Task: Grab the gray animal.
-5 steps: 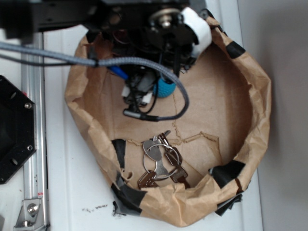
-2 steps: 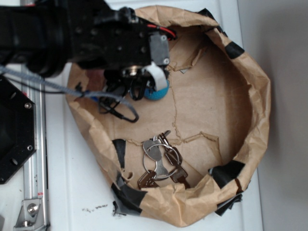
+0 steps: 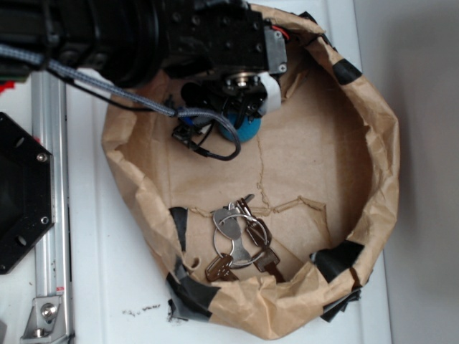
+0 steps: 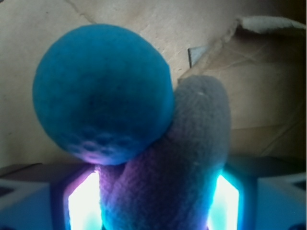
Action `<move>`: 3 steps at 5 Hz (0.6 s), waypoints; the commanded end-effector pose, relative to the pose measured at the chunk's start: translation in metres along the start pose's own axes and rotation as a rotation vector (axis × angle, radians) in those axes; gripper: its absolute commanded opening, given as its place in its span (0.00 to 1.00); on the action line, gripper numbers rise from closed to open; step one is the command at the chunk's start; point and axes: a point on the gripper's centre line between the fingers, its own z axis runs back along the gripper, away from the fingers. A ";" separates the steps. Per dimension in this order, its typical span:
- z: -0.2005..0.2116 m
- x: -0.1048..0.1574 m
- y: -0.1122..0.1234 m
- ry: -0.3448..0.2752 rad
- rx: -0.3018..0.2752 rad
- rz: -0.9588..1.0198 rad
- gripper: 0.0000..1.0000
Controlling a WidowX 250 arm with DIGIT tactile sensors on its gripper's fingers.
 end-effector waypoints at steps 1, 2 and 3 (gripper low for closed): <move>0.101 0.039 -0.040 -0.091 -0.144 -0.046 0.00; 0.136 0.057 -0.044 -0.145 -0.100 0.010 0.00; 0.141 0.066 -0.043 -0.238 -0.046 0.233 0.00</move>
